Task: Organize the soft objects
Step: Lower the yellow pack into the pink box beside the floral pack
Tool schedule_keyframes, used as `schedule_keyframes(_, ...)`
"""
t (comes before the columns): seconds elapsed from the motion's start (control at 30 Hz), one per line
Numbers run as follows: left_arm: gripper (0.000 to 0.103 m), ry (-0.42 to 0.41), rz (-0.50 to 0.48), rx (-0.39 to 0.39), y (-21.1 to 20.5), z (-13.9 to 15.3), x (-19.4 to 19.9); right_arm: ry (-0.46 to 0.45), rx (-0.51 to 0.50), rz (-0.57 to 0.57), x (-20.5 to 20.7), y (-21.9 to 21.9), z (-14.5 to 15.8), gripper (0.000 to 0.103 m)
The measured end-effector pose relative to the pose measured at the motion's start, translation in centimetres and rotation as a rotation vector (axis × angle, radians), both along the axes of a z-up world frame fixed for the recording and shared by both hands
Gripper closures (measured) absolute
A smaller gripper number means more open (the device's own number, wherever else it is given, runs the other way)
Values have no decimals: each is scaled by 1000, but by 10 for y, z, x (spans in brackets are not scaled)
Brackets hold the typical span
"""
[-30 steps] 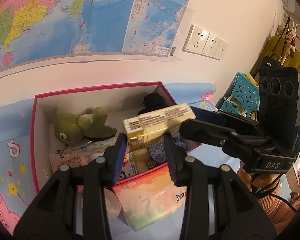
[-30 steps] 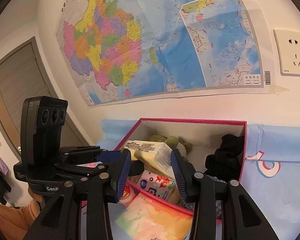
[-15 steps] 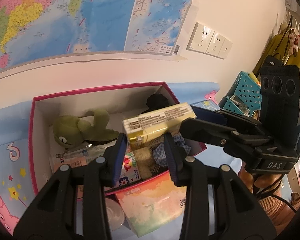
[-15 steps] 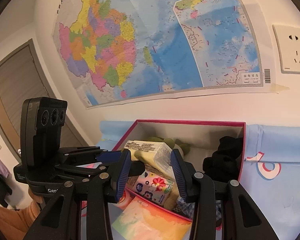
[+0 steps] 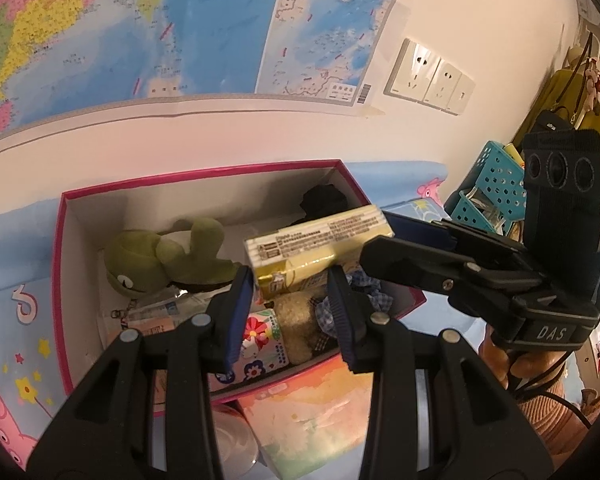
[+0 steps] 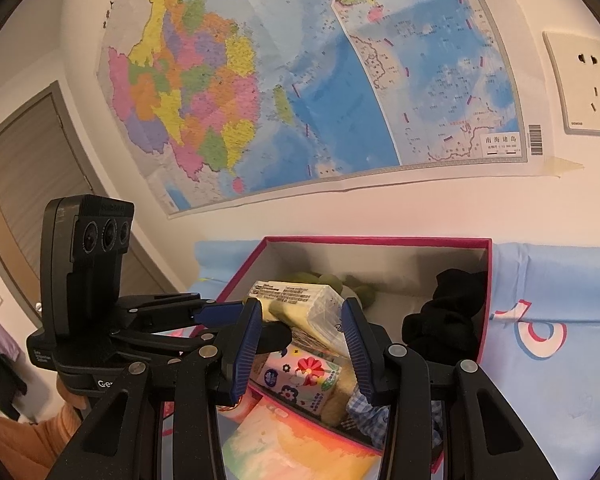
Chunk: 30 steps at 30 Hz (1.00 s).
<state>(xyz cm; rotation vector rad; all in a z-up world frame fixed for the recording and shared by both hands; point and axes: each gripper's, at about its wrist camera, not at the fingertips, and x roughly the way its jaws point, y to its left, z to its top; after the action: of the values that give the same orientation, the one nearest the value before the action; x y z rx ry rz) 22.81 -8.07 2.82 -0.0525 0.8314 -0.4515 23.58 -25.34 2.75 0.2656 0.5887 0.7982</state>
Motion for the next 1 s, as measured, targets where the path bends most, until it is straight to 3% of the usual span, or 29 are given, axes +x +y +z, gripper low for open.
schedule_keyframes(1.0,63,36,19,32,-3,-4,18,49,3,-25,14,0,-9,60)
